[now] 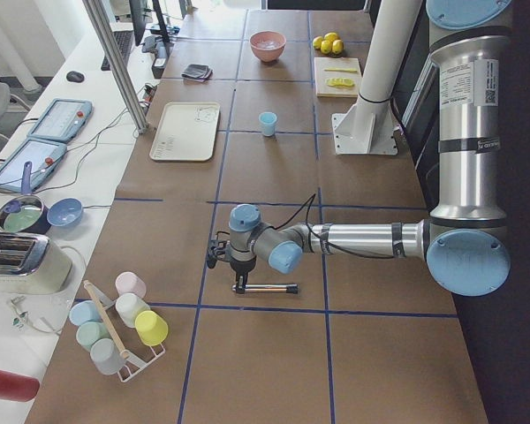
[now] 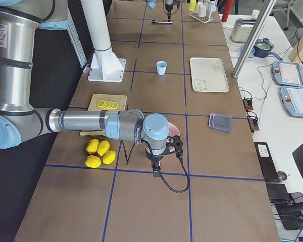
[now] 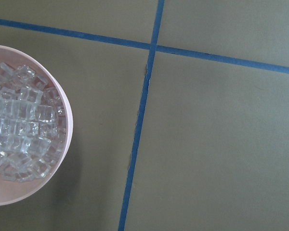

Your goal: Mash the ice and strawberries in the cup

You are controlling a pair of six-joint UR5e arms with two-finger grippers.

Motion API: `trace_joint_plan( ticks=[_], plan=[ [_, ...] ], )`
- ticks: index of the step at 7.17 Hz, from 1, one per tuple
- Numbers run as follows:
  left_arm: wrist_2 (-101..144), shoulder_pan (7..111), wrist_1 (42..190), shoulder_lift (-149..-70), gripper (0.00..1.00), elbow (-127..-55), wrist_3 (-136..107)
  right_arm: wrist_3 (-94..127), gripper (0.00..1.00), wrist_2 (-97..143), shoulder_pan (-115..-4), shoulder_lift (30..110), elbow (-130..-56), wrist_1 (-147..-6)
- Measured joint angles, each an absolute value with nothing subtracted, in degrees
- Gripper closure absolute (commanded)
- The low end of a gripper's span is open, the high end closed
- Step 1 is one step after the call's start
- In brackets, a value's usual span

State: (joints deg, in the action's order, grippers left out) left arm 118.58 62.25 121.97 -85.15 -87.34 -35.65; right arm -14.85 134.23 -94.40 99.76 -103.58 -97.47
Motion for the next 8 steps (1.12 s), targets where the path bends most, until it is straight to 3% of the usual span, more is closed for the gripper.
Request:
trace_joint_plan(
  ticks=[4, 8],
  plan=[
    [129.4, 66.6, 117.7, -85.0, 0.00, -91.4, -26.4, -14.8, 0.01, 134.2, -94.4, 99.8, -103.6, -97.4],
    [131.4, 89.5, 85.7, -88.1, 0.00, -96.7, 8.1, -14.9, 0.01, 134.2, -94.4, 99.8, -103.6, -97.4]
  ],
)
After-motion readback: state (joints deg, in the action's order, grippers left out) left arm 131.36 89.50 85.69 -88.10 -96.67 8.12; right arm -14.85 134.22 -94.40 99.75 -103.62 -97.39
